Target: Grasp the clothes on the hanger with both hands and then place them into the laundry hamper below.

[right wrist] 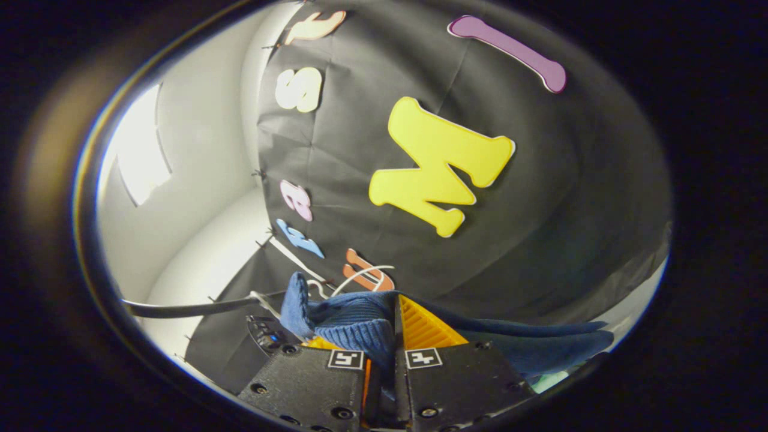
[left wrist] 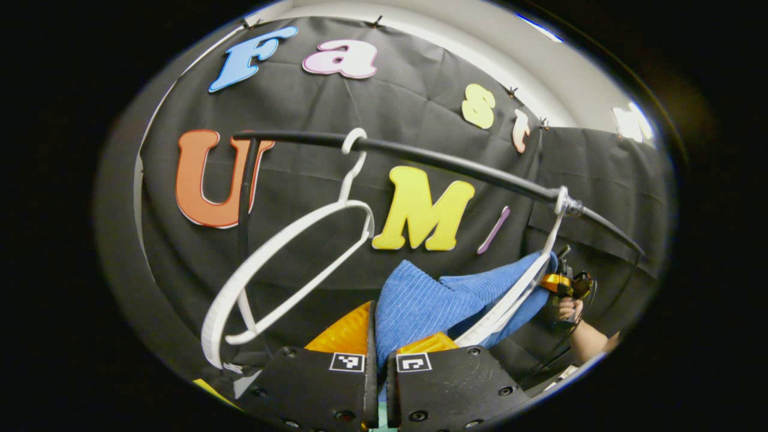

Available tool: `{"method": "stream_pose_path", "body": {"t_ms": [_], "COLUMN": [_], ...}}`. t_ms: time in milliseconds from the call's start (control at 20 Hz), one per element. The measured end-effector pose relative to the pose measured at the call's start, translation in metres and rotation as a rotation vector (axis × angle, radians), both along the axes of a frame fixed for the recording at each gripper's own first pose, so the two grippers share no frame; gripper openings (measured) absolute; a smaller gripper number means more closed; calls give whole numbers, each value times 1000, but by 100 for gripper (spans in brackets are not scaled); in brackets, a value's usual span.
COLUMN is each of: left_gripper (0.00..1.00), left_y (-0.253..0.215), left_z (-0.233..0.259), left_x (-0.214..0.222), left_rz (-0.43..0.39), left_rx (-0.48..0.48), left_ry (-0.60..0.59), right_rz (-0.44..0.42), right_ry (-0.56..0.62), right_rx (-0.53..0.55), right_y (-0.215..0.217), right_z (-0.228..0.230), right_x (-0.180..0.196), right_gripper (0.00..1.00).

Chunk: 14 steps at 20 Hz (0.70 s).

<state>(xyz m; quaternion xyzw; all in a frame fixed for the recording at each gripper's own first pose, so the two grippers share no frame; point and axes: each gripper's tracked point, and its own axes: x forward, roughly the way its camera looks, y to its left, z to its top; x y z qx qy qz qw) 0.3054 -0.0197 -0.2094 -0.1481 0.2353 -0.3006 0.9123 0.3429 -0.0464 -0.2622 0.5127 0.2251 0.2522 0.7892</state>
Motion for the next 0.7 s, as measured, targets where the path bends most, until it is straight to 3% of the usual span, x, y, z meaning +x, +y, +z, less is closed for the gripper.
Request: {"method": "stream_pose_path", "body": {"t_ms": [100, 150, 300, 500, 700], "left_gripper": [10, 6, 5, 6, 6], "left_y": [-3, 2, 0, 15, 19], "left_z": [8, 4, -24, -58, -77], "left_x": [4, 8, 15, 0, -23], "left_rz": [-7, 1, 4, 2, 13], "left_rx": [-11, 18, 50, 117, 134], "left_ry": [-11, -14, 42, 80, 94], "right_rz": [-34, -47, -42, -34, -9], "right_ry": [36, 72, 213, 328, 380], "right_rx": [-29, -44, -98, -169, -213], "right_y": [-8, -12, -7, 8, 26], "right_z": [-9, -18, -58, -111, -137], "right_x": [8, 10, 12, -16, -41], "right_gripper": [12, 12, 12, 12, 12]}}
